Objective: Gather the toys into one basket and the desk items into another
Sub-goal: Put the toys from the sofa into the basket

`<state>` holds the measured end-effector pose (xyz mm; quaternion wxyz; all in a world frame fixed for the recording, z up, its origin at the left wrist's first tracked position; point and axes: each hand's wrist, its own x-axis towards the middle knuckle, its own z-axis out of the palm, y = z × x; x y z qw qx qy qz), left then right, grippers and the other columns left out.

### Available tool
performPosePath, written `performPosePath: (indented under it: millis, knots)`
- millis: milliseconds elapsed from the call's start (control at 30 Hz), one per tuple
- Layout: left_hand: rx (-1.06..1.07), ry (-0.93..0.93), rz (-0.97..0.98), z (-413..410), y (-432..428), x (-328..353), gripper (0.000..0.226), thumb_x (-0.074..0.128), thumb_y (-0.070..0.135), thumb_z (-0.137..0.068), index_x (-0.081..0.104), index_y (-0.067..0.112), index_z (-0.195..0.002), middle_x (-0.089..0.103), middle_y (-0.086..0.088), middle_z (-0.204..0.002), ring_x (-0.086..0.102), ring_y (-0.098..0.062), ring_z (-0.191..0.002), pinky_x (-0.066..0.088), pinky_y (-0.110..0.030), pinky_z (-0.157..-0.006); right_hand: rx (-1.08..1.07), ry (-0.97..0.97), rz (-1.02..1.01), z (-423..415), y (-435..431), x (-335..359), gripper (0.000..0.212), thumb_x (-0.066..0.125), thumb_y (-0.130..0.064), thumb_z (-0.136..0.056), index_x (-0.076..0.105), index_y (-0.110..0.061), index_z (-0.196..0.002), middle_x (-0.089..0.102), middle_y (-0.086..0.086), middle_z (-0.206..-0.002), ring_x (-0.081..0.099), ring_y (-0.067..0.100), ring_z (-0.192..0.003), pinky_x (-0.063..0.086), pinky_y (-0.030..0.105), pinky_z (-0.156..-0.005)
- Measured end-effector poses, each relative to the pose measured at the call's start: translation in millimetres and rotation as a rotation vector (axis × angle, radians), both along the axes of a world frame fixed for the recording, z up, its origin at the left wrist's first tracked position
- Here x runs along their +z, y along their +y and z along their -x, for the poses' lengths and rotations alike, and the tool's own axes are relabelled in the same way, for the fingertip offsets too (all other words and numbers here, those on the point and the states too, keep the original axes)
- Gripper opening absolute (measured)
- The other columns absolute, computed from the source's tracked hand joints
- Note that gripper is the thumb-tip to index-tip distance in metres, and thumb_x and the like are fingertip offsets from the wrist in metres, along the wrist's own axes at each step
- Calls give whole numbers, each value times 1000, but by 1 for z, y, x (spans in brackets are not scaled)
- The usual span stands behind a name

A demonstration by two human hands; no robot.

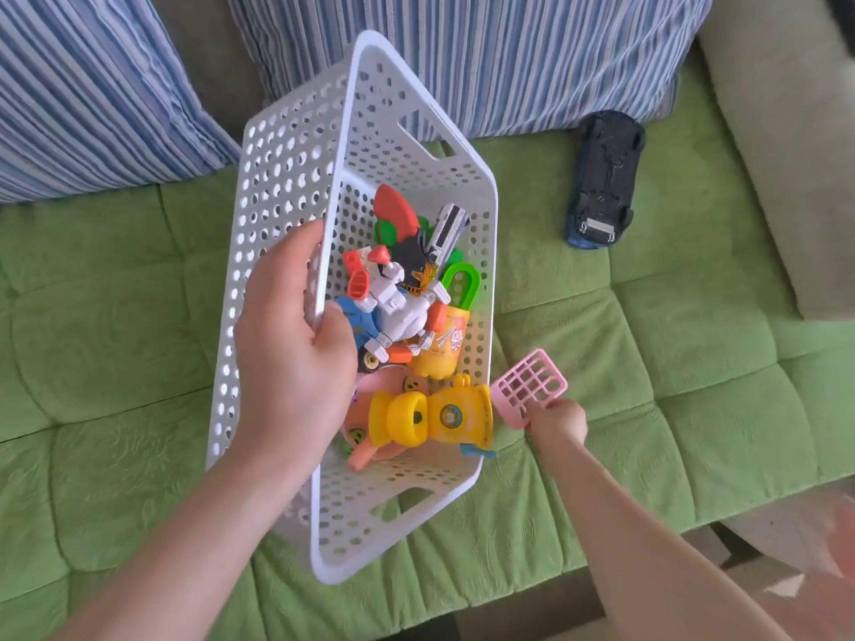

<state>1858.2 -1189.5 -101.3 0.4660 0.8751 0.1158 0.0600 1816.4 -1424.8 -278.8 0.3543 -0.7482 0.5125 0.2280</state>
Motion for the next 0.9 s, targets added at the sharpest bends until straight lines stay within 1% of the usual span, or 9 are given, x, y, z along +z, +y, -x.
performPosePath:
  millis: [67,200,300,433,500,633,767,833,900]
  knots:
    - [0,19,3,-1,2,0,53,45,-8,-82,46,10,-132,53,-4,-131,52,-16,-118,40,-6,-85,-30,-72,47,-7,-1,4,14,49,-6,-88,58,-5,-77,62,9,-76,54,21,-62,37,20,-47]
    - [49,39,34,-1,2,1,55,48,-11,-83,46,13,-132,54,-2,-129,55,-6,-101,38,-2,-74,-109,-358,49,-35,-4,31,9,46,-15,-93,53,-9,-94,63,8,-89,64,27,-78,48,23,-49]
    - [73,39,54,-1,-3,2,54,47,-11,-84,45,13,-132,51,1,-130,52,-10,-110,42,-10,-82,-39,-492,-20,-64,7,62,6,44,-16,-95,51,-15,-94,59,0,-83,62,21,-73,52,17,-45]
    - [103,46,74,-4,-6,7,56,47,-12,-83,45,14,-133,48,6,-130,47,-10,-122,40,-34,-104,130,-652,-100,-98,50,98,8,47,-17,-93,54,-13,-91,58,1,-78,56,20,-71,51,32,-57]
    - [114,54,94,-6,-3,9,56,46,-12,-83,44,13,-134,49,1,-134,46,-13,-124,36,-24,-105,237,-717,-169,-108,78,112,6,49,-16,-92,55,-16,-91,55,-4,-71,54,17,-65,50,35,-58]
    - [114,75,169,-9,5,8,58,45,-15,-81,45,12,-133,54,-6,-128,52,-19,-114,40,-11,-85,435,-756,-270,-111,114,128,18,50,-14,-91,56,-17,-107,58,-10,-71,58,4,-58,45,16,-51]
    - [132,61,198,-12,8,13,57,44,-14,-82,45,14,-132,53,-4,-123,54,7,-90,38,-3,-74,246,-775,-181,-111,98,131,17,48,-11,-90,56,-18,-104,61,-4,-73,65,15,-60,52,34,-62]
    - [143,43,218,-18,3,16,58,45,-13,-82,44,16,-132,54,-5,-122,53,2,-89,42,-9,-79,189,-759,-83,-115,74,127,19,46,-9,-90,57,-12,-106,59,-6,-69,62,11,-55,52,33,-59]
    - [157,41,267,-25,-6,17,57,46,-11,-83,45,16,-132,55,-6,-124,53,-17,-107,45,-30,-96,131,-717,-30,-121,48,124,25,43,-7,-91,54,-8,-113,59,-3,-74,60,9,-51,50,30,-54]
